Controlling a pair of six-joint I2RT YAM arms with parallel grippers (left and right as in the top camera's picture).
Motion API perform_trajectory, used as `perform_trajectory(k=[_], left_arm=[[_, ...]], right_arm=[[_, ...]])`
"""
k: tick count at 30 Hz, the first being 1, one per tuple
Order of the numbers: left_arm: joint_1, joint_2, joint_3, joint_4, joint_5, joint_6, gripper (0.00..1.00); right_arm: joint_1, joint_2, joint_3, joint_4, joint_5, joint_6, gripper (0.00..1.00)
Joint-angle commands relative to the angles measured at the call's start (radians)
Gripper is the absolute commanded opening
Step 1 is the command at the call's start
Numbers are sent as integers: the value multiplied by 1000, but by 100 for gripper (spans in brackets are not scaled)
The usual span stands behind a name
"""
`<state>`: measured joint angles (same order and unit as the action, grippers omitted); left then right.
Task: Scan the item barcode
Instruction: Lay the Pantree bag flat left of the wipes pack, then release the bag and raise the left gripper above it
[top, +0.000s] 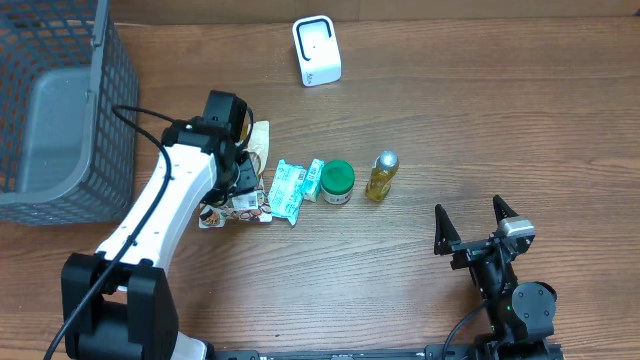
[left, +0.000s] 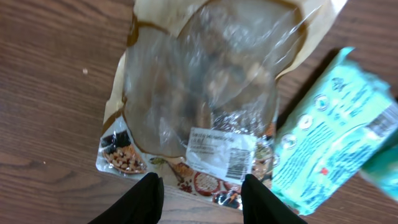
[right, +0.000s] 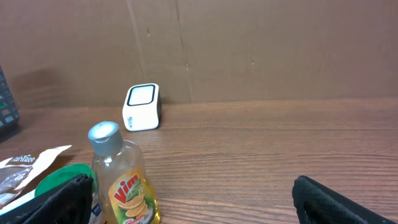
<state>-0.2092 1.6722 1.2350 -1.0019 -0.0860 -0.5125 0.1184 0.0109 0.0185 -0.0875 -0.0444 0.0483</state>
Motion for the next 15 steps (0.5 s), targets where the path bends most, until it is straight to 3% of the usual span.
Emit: perform_trajectory(k=[1, 4, 6, 9, 15], left_arm=[[-1, 3, -43, 26, -14, 19, 40], [0, 3, -66, 45, -18, 19, 35], [0, 3, -65, 45, -16, 19, 45], [1, 3, -43, 40, -9, 37, 48], [51, 3, 198, -52, -10, 46, 53]], right_arm=[[-3, -8, -11, 6, 5, -8, 100], [-3, -8, -11, 6, 5, -8, 100], [-3, -8, -11, 6, 5, -8, 100], [-3, -8, -11, 6, 5, -8, 100], [-3, -8, -11, 6, 5, -8, 100]])
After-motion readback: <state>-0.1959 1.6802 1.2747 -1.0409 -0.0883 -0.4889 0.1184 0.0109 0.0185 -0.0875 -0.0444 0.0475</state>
